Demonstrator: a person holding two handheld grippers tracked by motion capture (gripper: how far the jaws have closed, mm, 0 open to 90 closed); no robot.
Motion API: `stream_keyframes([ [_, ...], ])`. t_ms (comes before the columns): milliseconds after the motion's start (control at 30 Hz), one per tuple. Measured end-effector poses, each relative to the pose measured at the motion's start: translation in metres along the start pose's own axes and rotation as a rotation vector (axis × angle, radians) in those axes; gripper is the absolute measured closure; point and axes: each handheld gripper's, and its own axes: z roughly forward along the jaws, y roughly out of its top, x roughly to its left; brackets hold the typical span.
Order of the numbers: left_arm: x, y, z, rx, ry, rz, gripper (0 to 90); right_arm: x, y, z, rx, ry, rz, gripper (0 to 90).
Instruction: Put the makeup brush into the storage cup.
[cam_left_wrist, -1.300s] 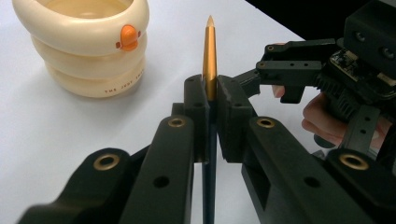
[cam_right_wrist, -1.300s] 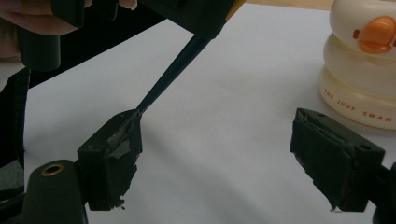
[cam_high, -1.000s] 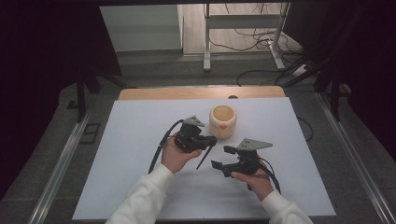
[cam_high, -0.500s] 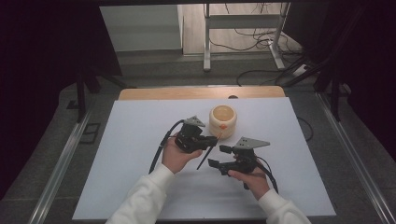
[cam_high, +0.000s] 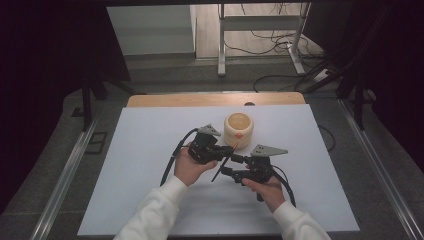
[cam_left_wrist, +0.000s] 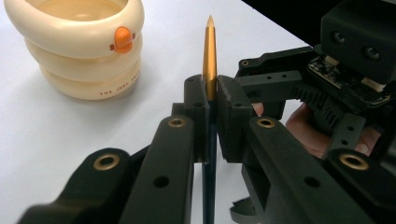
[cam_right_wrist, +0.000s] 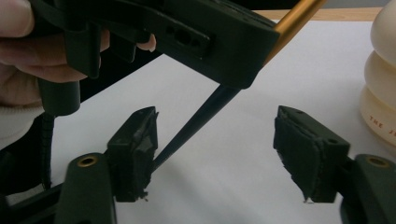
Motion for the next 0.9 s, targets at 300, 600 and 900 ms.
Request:
stream_keyframes([
  [300, -0.001, 0.000, 0.001, 0.002, -0.002, -0.001, 83.6, -0.003, 0.001, 0.002, -0.014, 0.019, 0.022, 43.0],
  [600, -0.002, 0.000, 0.002, 0.001, -0.008, 0.003, 83.6, -0.004, 0.003, 0.004, -0.015, 0.050, 0.049, 61.5],
  [900, -0.002, -0.002, 0.000, 0.003, -0.015, 0.011, 83.5, -0.012, 0.003, 0.003, 0.005, 0.105, 0.121, 81.0],
])
